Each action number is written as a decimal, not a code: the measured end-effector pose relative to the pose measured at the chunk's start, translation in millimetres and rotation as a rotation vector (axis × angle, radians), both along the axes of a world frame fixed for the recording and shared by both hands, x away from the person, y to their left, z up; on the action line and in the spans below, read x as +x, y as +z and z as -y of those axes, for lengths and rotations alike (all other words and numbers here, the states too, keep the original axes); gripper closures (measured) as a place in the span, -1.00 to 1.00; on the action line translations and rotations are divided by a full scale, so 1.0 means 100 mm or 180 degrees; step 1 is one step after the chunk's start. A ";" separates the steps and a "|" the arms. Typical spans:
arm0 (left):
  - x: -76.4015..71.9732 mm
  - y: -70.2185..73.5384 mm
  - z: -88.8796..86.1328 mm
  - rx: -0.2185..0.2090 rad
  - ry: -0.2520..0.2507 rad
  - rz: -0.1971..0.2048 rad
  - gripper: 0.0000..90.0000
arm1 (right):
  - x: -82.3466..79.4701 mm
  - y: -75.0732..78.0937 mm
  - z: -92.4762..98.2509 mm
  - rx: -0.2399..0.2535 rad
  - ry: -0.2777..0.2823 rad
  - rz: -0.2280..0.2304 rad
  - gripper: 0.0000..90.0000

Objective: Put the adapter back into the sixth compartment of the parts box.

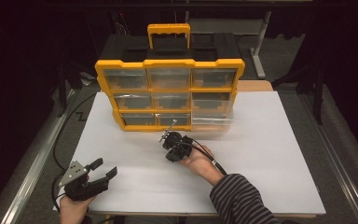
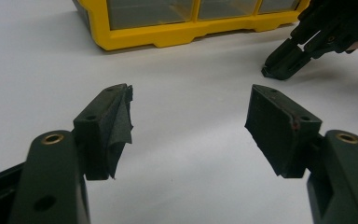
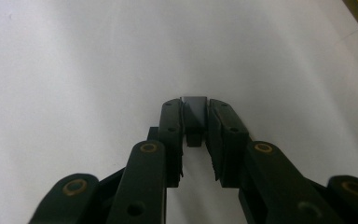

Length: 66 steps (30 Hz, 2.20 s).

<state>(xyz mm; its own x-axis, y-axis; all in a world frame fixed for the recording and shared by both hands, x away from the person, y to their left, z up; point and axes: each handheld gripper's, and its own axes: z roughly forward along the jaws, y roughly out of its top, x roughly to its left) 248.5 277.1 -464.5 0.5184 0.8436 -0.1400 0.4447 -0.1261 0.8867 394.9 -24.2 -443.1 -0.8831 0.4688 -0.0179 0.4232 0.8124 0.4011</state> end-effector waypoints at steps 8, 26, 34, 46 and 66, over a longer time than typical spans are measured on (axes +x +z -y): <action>0.01 0.01 0.00 0.0043 0.0000 -0.0063 -0.34 | -0.08 0.05 0.10 0.0097 -0.0008 0.0044 0.71; 0.01 0.00 0.01 0.0012 0.0081 -0.0045 -0.36 | -0.23 0.14 0.44 0.0393 -0.0125 0.0091 0.71; 0.01 -0.01 0.00 -0.0007 0.0088 -0.0013 -0.37 | -0.28 0.17 0.65 0.0530 -0.0227 0.0125 0.71; 0.01 -0.01 0.00 -0.0019 0.0100 -0.0007 -0.37 | -0.39 0.22 0.89 0.0645 -0.0328 0.0181 0.71; 0.01 -0.01 0.00 -0.0036 0.0123 -0.0014 -0.37 | -0.58 0.29 1.49 0.1080 -0.0641 0.0381 0.71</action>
<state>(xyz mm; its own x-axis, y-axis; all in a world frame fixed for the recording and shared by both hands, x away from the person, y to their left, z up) 249.8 277.1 -465.2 0.4848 0.8613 -0.1519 0.4531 -0.0988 0.8860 336.7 -173.4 -414.2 -0.7742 0.6290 0.0705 0.4943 0.5313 0.6880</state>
